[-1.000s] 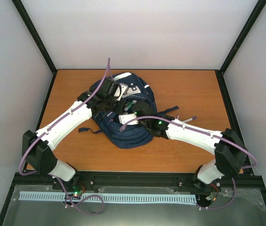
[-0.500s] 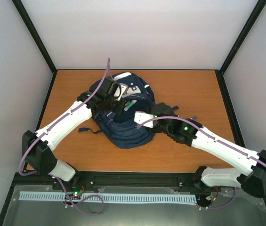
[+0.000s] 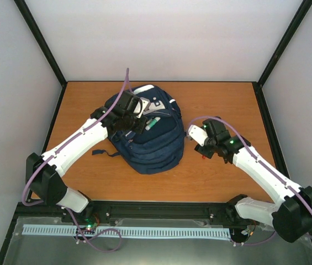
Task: Pack the student bag
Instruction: Pick up the stationery from the center of the board.
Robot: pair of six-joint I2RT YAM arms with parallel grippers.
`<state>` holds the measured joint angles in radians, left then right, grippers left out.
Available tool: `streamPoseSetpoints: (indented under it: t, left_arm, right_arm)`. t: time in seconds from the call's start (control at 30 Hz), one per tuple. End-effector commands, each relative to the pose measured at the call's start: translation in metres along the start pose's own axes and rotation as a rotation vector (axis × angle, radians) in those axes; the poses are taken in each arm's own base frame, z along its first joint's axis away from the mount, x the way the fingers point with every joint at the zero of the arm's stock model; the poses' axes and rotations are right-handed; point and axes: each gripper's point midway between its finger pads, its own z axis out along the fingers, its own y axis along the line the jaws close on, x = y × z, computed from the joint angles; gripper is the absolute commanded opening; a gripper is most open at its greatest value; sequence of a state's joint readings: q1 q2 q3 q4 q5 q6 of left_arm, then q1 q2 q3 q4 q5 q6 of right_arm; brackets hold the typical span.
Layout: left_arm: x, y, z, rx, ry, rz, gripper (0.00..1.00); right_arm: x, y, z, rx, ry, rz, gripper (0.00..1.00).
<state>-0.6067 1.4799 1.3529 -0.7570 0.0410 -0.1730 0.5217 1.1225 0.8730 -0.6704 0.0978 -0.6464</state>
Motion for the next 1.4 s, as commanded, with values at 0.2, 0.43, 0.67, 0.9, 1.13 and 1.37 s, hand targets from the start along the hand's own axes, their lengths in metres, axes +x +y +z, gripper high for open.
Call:
streamPoseSetpoints:
  t: [0.2,0.43,0.67,0.9,1.13,1.37]
  left_arm:
    - [-0.031,-0.005,-0.023,0.021,-0.104,-0.02,0.02]
    - [-0.031,-0.006,-0.025,0.025,-0.106,-0.019,0.02]
    - [-0.032,-0.009,-0.026,0.04,-0.109,-0.024,0.02]
    - [-0.031,-0.01,-0.026,0.047,-0.104,-0.025,0.02]
    - [-0.032,-0.011,-0.027,0.05,-0.11,-0.026,0.02]
    - [-0.03,-0.011,-0.025,0.054,-0.101,-0.026,0.02]
  right_arm:
    - [0.063,-0.037,0.037,-0.032,0.179,0.319,0.54]
    - [0.097,-0.071,0.059,-0.115,0.233,0.607,0.63]
    - [0.114,-0.089,0.08,-0.069,0.291,0.62,0.7]
    - [0.116,-0.105,0.096,-0.042,0.316,0.633,0.75]
    - [0.126,-0.105,0.118,-0.022,0.371,0.588,0.76]
    - [0.127,-0.091,0.127,0.035,0.445,0.453,0.75]
